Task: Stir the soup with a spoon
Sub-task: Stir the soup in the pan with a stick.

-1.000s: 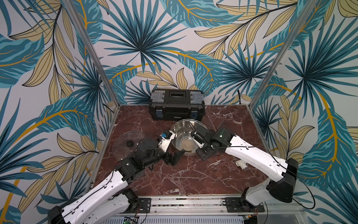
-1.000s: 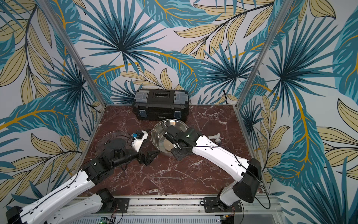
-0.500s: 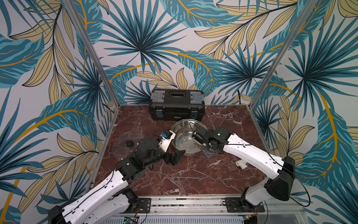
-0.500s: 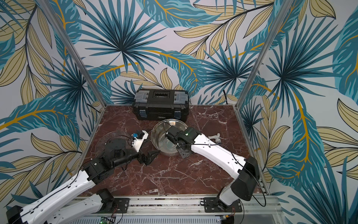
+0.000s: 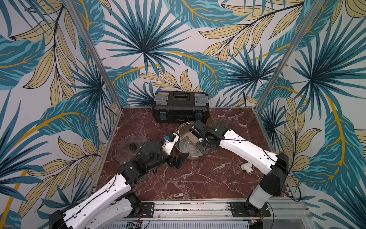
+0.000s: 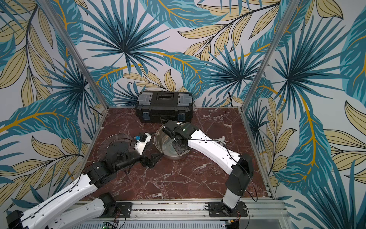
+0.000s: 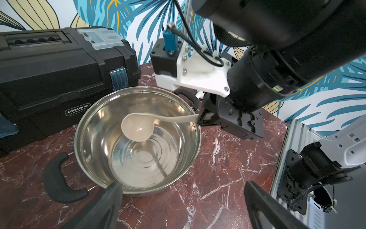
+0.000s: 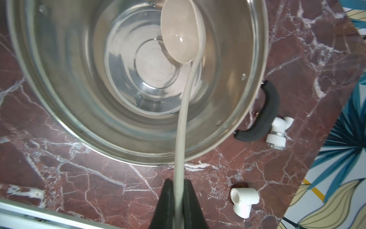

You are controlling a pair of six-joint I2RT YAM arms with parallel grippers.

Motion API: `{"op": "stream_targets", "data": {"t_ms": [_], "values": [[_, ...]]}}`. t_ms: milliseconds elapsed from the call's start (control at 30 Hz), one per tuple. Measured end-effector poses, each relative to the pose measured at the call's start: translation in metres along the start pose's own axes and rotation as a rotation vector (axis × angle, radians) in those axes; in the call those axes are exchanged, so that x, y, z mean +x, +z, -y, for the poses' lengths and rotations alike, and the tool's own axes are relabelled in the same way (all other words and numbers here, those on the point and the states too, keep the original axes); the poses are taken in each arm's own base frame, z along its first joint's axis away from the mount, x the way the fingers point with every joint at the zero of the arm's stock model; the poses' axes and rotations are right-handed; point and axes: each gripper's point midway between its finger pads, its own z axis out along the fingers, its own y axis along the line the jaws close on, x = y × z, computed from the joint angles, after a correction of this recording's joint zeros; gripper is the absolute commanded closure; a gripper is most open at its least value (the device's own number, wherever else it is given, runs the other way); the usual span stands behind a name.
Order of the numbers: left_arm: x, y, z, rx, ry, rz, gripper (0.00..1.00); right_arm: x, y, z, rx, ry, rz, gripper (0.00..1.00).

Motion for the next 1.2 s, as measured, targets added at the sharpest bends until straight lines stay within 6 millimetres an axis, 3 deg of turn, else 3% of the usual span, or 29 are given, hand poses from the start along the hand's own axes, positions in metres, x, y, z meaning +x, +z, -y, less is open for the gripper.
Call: {"op": "stream_targets", "data": {"t_ms": [200, 333, 533, 733, 933, 1200], "values": [[-0.001, -0.001, -0.001, -0.005, -0.002, 0.003, 0.0, 0.003, -0.003, -0.024, -0.123, -0.006, -0.004, 1.0], [-0.002, -0.002, 0.0, -0.004, -0.002, 0.01, 0.0, 0.016, -0.009, -0.027, -0.16, -0.004, -0.011, 1.0], [-0.003, -0.003, 0.0, -0.003, -0.001, 0.012, 0.0, 0.043, -0.021, -0.01, -0.133, 0.008, -0.007, 1.0], [-0.003, -0.003, 0.0, -0.003, -0.001, 0.012, 0.0, 0.06, -0.018, 0.019, -0.002, 0.025, -0.013, 1.0], [-0.003, -0.003, 0.0, -0.003, -0.002, 0.013, 0.0, 0.048, -0.01, 0.048, 0.078, 0.09, 0.006, 1.0], [-0.004, -0.005, -0.001, -0.01, -0.001, 0.02, 0.0, 0.0, 0.001, 0.034, 0.038, 0.11, 0.061, 1.0]]}}
